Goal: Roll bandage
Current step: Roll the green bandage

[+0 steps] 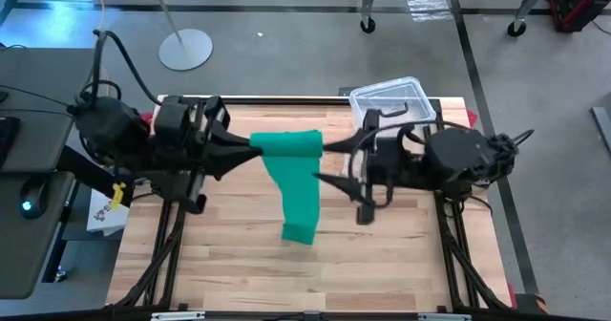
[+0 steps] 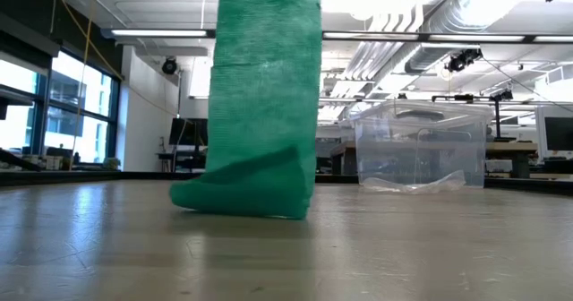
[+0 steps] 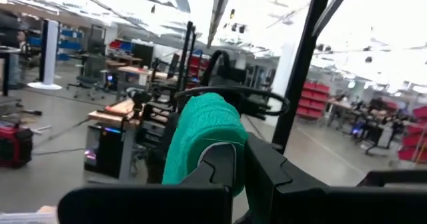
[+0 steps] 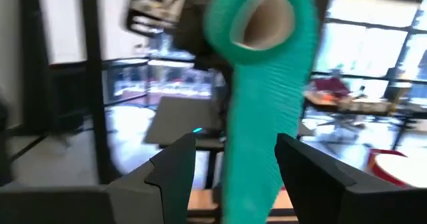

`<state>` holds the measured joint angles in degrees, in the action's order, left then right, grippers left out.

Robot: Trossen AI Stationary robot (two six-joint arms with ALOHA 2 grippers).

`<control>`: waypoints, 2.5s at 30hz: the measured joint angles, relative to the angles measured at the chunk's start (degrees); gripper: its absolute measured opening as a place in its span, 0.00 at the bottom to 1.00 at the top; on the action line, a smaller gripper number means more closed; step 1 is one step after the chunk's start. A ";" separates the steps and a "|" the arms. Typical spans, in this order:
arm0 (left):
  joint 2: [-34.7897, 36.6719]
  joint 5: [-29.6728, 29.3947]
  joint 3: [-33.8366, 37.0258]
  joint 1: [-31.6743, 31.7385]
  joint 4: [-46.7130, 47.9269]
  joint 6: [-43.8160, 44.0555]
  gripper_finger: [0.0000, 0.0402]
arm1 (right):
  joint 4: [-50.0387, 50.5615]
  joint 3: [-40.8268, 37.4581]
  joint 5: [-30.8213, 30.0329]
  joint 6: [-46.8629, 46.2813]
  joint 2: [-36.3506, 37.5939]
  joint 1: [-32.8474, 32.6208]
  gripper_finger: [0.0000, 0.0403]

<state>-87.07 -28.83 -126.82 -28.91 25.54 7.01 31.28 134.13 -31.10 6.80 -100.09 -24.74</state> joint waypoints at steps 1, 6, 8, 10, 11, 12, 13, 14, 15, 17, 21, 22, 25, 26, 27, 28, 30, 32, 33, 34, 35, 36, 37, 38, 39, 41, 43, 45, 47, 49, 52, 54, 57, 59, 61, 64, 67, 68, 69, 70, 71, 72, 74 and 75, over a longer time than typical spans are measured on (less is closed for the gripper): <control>0.07 0.08 -0.07 0.00 -0.04 0.53 0.02 | -0.69 0.00 -1.29 0.06 -0.21 0.37 0.50; -0.08 0.25 -0.07 0.00 0.43 1.42 0.02 | -2.58 0.00 -3.07 -0.42 -0.52 1.71 0.50; -0.08 0.69 -0.07 0.00 0.41 1.54 0.02 | -3.49 0.02 -1.41 -0.44 -0.44 1.95 0.50; 0.01 1.82 -0.07 0.00 0.27 1.95 0.02 | -4.39 0.02 2.78 -0.40 -0.44 2.26 0.50; 0.02 2.14 -0.07 0.00 0.27 2.00 0.02 | -4.69 0.02 4.99 -0.48 -0.54 2.42 0.50; -0.06 2.73 -0.05 0.00 0.24 2.26 0.02 | -5.26 0.02 6.53 -0.66 -0.78 2.68 0.50; -0.12 3.21 0.03 0.00 0.28 2.65 0.02 | -5.68 0.02 7.12 -0.73 -0.87 2.84 0.50; -0.23 3.66 0.08 0.00 0.37 3.11 0.03 | -5.72 0.02 7.12 -0.76 -1.11 2.95 0.50; -0.36 4.49 0.11 0.00 0.46 3.49 0.03 | -5.87 0.03 6.69 -0.75 -1.42 3.15 0.50; -0.66 6.00 0.11 0.00 0.40 4.10 0.03 | -5.87 0.04 5.38 -0.46 -1.98 3.48 0.49; -1.19 7.78 0.11 0.00 0.64 6.24 0.03 | -5.85 0.04 4.46 1.24 -2.78 4.16 0.46; -1.32 8.21 0.11 0.00 0.77 6.50 0.03 | -5.85 0.04 4.15 1.99 -2.80 4.16 0.43; -1.69 9.68 0.13 -0.04 1.19 7.99 0.03 | -6.29 0.04 1.04 3.77 -2.75 4.14 0.30; -1.70 10.24 0.13 -0.05 1.49 8.65 0.03 | -6.43 0.04 -0.32 4.74 -2.67 4.11 0.25; -1.70 10.57 0.13 -0.11 1.85 9.26 0.03 | -6.97 0.04 -1.61 5.77 -2.67 4.05 0.19; -1.70 10.70 0.13 -0.18 1.99 9.76 0.03 | -7.71 0.04 -2.82 6.89 -2.67 3.95 0.13; -1.70 10.79 0.13 -0.42 2.78 10.46 0.03 | -9.54 0.04 -5.03 9.61 -2.63 3.52 0.04; -1.70 10.79 0.13 -0.75 3.04 10.77 0.03 | -11.80 0.04 -7.15 13.01 -2.59 3.05 0.03; -1.70 10.79 0.13 -0.88 3.19 10.80 0.03 | -12.87 0.04 -8.18 14.34 -2.57 2.85 0.04; -1.70 10.82 0.13 -1.00 3.20 10.82 0.03 | -13.83 0.04 -9.08 15.37 -2.56 2.62 0.04; -1.70 10.82 0.13 -1.23 3.19 10.82 0.03 | -14.61 0.04 -9.74 16.41 -2.43 2.33 0.05; -1.70 10.82 0.13 -1.39 3.19 10.82 0.03 | -15.15 0.04 -10.29 17.34 -2.31 2.05 0.04; -1.70 10.81 0.13 -1.49 3.19 10.82 0.03 | -15.50 0.04 -10.65 18.03 -2.09 1.85 0.04; -1.70 10.81 0.13 -1.53 3.25 10.82 0.03 | -15.75 0.04 -10.71 18.90 -1.84 1.75 0.03; -1.70 10.81 0.13 -1.53 3.34 10.82 0.03 | -16.00 0.04 -10.71 19.10 -1.62 1.69 0.02; -1.70 10.79 0.13 -1.50 3.41 10.84 0.03 | -16.92 0.04 -10.59 19.11 -1.13 1.52 0.01; -1.70 10.80 0.13 -1.51 3.49 10.84 0.03 | -18.59 0.04 -9.63 19.01 -0.92 1.27 0.01; -1.70 10.82 0.13 -1.51 3.68 10.84 0.03 | -20.22 0.04 -7.44 19.03 -0.76 1.14 0.01; -1.70 10.86 0.13 -1.51 3.76 10.83 0.03 | -21.39 0.04 -5.96 19.00 -0.72 1.14 0.01; -1.70 10.87 0.13 -1.51 3.78 10.84 0.03 | -21.15 0.04 -5.78 18.53 -0.72 1.57 0.02; -1.70 10.87 0.13 -1.51 3.76 10.92 0.03 | -19.52 0.04 -5.75 15.28 -0.73 2.99 0.02; -1.70 10.86 0.13 -1.51 3.76 11.10 0.03 | -18.70 0.04 -5.71 12.26 -0.74 4.16 0.02; -1.70 11.69 0.13 -1.49 3.74 11.75 0.03 | -15.59 0.07 -5.49 8.65 -0.74 6.09 0.03; -1.70 11.83 0.13 -1.51 3.74 12.15 0.03 | -11.98 0.07 -5.41 5.93 -0.74 7.28 0.07; -1.70 11.81 0.13 -1.49 3.76 12.42 0.03 | -7.81 0.07 -4.99 2.11 -0.74 8.36 0.13; -1.70 11.79 0.13 -1.49 3.78 12.54 0.03 | -3.20 0.07 -3.65 -1.94 -0.58 9.07 0.25; -1.70 11.08 0.13 -1.51 3.78 13.44 0.03 | -0.39 0.07 -2.63 -1.43 0.13 8.65 0.36; -1.70 10.70 0.13 -1.51 3.78 13.46 0.03 | 0.31 0.06 -2.76 -0.50 0.67 8.15 0.39; -1.70 10.45 0.13 -1.53 3.78 13.46 0.03 | 1.26 0.04 -3.15 0.64 1.20 7.53 0.42; -1.70 10.39 0.13 -1.53 3.78 13.46 0.03 | 2.18 0.06 -3.84 1.74 1.88 6.93 0.44; -1.70 10.36 0.13 -1.53 3.75 13.54 0.03 | 3.22 0.07 -4.92 2.96 2.48 6.14 0.46; -1.70 10.31 0.13 -1.53 3.76 13.76 0.03 | 4.34 0.07 -6.34 4.08 3.07 5.39 0.47; -1.70 10.33 0.13 -1.54 3.74 13.83 0.03 | 7.27 0.08 -9.67 6.16 4.06 3.85 0.48; -1.70 10.33 0.13 -1.55 3.70 13.83 0.03 | 8.88 0.07 -11.45 7.05 4.42 3.17 0.48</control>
<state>-88.77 -18.50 -126.69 -30.46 29.23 20.84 40.16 134.19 -42.55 13.85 -95.67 -21.57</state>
